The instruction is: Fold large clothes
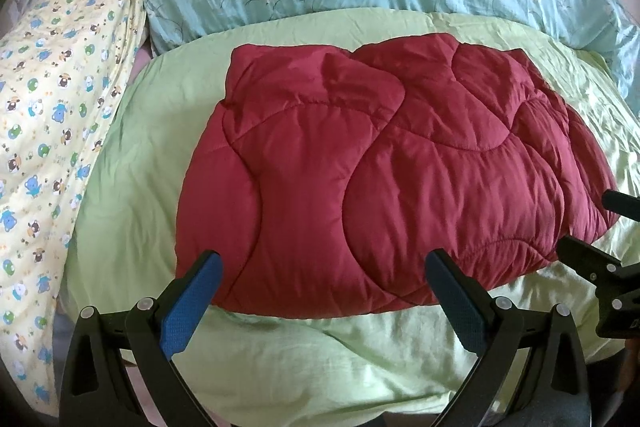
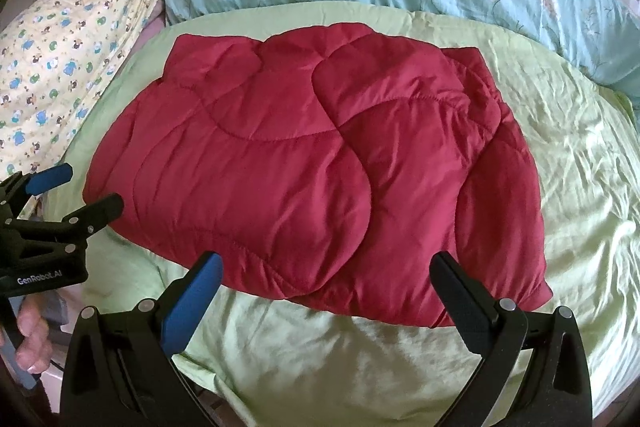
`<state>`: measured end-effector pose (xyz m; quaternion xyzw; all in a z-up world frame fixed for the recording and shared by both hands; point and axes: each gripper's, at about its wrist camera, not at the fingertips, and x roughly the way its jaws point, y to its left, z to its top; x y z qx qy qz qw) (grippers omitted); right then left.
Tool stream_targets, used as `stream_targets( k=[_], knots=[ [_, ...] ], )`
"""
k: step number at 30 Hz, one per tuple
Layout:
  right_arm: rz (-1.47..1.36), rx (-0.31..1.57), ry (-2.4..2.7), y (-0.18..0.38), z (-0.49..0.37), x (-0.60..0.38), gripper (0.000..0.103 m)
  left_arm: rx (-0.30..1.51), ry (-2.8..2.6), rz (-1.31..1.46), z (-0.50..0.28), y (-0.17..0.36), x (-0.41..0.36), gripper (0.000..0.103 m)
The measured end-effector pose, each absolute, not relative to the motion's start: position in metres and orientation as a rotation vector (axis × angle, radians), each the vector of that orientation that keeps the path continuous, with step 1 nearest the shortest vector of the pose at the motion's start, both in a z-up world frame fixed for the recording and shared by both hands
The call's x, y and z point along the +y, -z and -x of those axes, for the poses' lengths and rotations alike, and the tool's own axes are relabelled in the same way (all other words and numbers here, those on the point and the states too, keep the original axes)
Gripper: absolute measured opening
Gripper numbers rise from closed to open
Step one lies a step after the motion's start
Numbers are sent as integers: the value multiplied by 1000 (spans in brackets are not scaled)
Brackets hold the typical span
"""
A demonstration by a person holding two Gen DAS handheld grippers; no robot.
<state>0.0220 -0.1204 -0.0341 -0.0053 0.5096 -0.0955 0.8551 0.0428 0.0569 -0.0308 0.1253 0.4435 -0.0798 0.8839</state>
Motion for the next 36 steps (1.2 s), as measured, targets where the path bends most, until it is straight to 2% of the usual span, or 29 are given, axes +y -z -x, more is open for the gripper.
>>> stream_targets(
  k=[36],
  knots=[
    [15,1069,196,28,-19,-114,103,922,164,-261,-41,29,56,102]
  ],
)
